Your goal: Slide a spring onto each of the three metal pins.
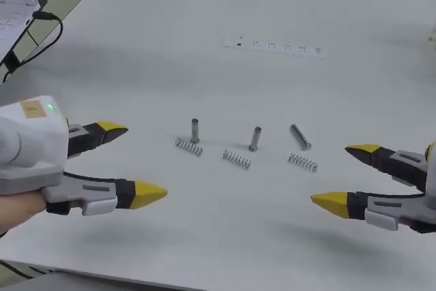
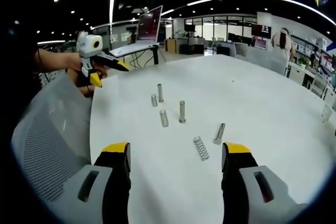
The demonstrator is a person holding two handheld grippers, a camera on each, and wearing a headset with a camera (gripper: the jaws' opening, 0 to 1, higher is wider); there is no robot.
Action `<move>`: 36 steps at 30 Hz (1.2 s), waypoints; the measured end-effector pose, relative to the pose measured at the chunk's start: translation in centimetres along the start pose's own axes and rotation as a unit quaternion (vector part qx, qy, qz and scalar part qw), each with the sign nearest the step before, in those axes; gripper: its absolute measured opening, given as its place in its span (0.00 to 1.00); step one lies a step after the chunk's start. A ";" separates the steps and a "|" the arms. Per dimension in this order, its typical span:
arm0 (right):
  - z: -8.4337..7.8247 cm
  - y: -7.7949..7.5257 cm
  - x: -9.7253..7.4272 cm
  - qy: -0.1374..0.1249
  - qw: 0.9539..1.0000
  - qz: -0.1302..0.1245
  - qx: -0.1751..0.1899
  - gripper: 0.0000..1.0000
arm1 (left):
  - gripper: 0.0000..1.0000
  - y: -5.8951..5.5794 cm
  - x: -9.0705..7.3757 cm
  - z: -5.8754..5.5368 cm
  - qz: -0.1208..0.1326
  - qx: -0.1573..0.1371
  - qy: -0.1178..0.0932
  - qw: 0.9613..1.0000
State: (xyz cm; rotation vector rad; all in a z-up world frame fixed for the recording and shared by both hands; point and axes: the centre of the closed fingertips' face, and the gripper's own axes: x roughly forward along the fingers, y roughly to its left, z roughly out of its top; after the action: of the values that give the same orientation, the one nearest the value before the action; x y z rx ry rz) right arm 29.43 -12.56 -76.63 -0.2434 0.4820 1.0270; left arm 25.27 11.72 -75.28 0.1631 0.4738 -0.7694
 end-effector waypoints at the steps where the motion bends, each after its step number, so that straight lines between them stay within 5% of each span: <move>1: 0.1 -0.2 0.1 0.002 1.000 0.001 -0.002 0.70 | 0.73 0.0 0.0 0.0 0.000 -0.001 0.000 1.000; 21: 2.8 -3.6 3.6 0.020 1.000 0.008 -0.023 0.64 | 0.73 0.3 -0.2 -0.3 0.004 -0.006 0.002 1.000; 36: 1.8 -7.4 6.4 0.079 0.996 -0.018 0.039 0.47 | 0.72 0.5 -0.3 -0.5 0.006 -0.006 0.005 1.000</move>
State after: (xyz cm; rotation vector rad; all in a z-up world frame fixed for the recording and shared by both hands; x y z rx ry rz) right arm 39.02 -10.63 -78.47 -0.2635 0.6572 0.9567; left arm 25.24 12.37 -75.61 0.1587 0.4871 -0.7543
